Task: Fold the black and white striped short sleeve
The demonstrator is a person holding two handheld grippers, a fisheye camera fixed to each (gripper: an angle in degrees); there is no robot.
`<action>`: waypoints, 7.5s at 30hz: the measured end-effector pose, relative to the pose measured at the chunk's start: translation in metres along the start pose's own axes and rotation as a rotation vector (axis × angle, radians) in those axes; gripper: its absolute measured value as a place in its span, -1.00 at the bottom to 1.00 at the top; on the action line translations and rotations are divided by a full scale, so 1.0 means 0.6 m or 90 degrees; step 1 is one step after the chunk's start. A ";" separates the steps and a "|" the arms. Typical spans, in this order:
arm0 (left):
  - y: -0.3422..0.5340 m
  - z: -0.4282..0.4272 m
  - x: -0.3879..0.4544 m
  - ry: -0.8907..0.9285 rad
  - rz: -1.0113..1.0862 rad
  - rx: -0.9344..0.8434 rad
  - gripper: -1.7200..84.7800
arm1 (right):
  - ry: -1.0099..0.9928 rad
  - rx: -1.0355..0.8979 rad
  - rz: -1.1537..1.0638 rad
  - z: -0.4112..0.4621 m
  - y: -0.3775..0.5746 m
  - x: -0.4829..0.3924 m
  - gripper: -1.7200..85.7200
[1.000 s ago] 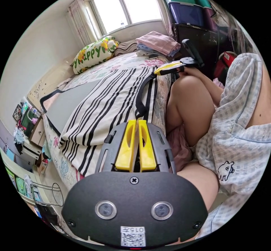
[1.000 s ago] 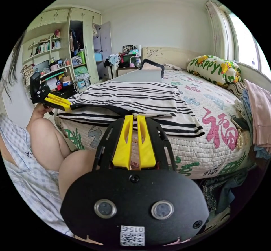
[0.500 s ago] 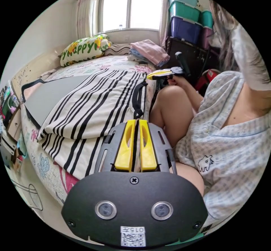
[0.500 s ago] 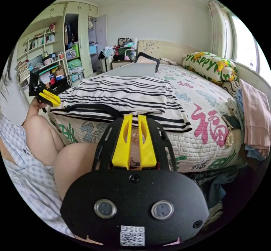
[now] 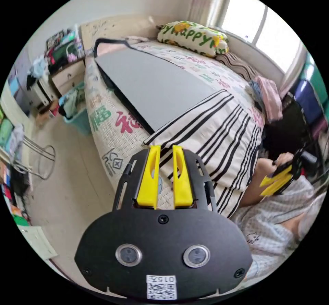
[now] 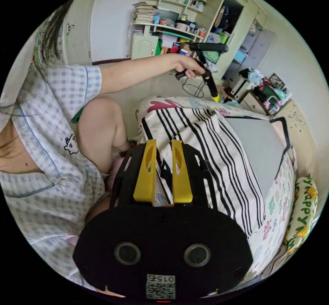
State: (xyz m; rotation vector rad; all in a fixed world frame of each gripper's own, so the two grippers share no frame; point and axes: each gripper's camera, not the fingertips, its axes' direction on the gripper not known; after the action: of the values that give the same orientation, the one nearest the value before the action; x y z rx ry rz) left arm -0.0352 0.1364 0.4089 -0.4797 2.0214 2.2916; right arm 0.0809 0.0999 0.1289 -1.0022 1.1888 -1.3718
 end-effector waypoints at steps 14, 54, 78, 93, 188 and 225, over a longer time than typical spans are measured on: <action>0.017 0.070 -0.268 0.287 -0.247 0.122 -0.81 | 0.048 -0.083 0.005 0.094 -0.061 -0.010 -0.77; 0.078 0.041 -0.377 0.325 -0.329 0.203 -0.97 | 0.054 -0.042 0.001 0.065 -0.042 -0.028 -0.98; 0.270 -0.064 -0.187 0.102 -0.126 0.364 -0.76 | 0.113 0.172 0.159 -0.096 0.256 0.020 -0.96; 0.218 0.053 0.408 0.013 0.392 0.591 -0.68 | 0.420 0.474 0.588 -0.120 0.694 -0.022 -0.82; 0.086 0.039 -0.331 0.238 -0.212 0.211 -0.85 | -0.162 0.190 0.131 0.022 -0.055 0.130 -0.80; 0.062 0.044 -0.038 0.045 -0.051 0.122 -0.82 | 0.046 0.036 0.447 0.072 0.050 0.411 -0.85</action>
State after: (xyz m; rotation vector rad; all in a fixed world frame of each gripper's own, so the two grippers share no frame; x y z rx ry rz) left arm -0.0276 0.1606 0.4531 -0.6227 2.1822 2.0371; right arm 0.0946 -0.1502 0.0996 -0.4211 1.3718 -0.8747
